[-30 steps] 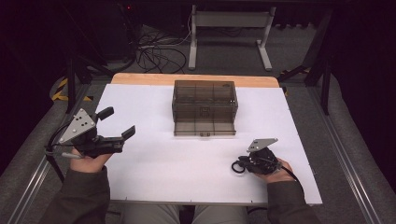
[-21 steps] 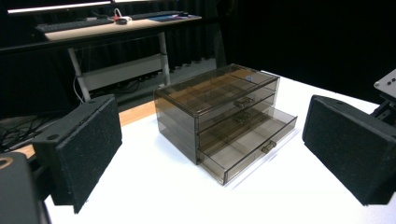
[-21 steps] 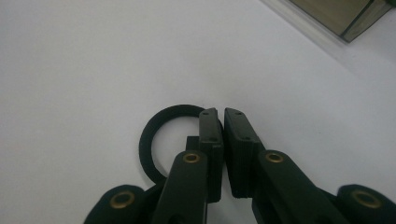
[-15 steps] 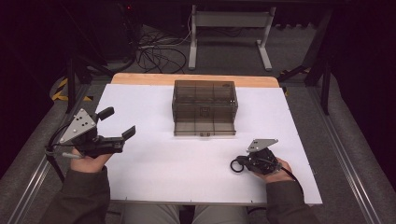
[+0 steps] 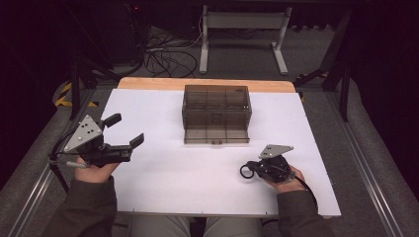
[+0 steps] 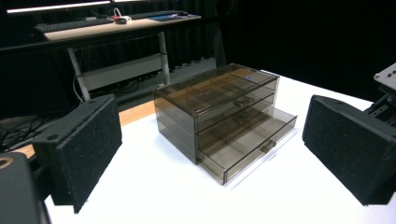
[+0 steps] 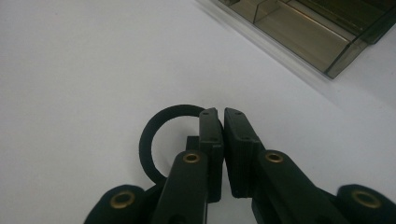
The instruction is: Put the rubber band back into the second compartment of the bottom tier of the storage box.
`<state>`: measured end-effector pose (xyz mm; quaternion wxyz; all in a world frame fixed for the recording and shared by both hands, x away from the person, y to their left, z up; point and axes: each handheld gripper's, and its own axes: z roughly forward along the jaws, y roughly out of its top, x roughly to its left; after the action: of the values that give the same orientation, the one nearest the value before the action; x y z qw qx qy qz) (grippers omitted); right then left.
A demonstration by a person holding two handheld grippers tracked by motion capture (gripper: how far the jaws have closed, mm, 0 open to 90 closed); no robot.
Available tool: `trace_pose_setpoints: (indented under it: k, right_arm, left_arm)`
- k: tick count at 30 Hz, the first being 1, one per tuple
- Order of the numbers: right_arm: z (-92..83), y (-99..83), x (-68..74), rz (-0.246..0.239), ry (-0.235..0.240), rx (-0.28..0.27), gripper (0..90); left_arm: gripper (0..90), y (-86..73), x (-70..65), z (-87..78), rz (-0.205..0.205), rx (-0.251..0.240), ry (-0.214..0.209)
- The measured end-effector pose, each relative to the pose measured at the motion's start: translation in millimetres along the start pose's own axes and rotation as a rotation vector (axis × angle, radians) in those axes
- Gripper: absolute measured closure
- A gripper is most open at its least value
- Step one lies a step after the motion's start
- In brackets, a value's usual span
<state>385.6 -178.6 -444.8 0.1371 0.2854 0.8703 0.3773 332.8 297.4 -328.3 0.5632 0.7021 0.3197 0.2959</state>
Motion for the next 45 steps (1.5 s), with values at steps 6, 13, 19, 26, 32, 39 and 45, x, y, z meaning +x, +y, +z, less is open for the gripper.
trace_pose_setpoints:
  k: [6, 13, 19, 26, 32, 39, 45]
  right_arm:
    - [1.5, 2.6, 0.7, 0.009, -0.011, -0.020, 86.2]
    - [3.8, 5.1, 0.2, 0.018, -0.026, -0.040, 86.2]
    - [5.1, 8.3, 0.2, 0.018, -0.040, -0.059, 86.2]
    - [9.1, 13.7, 0.1, 0.013, -0.061, -0.076, 86.3]
    - [12.5, 17.2, -0.7, 0.008, -0.069, -0.088, 86.3]
    - [18.5, 22.1, -2.6, 0.000, -0.079, -0.104, 86.3]
    - [23.4, 26.9, -2.8, -0.003, -0.071, -0.117, 86.2]
  left_arm:
    - [5.5, 0.0, -0.2, 0.1, -0.001, 0.000, -0.001]
    - [5.5, -0.3, -0.6, 1.1, 0.001, 0.002, -0.002]
    - [5.6, -0.2, -1.2, 1.6, 0.000, 0.004, -0.003]
    - [5.6, -0.5, -1.5, 2.2, -0.001, 0.004, -0.003]
    - [5.6, -0.9, -2.0, 2.8, -0.001, 0.007, -0.003]
    - [5.6, -1.0, -1.7, 2.6, -0.001, 0.006, -0.001]
    - [5.7, -1.8, -1.6, 3.8, 0.004, 0.009, 0.000]
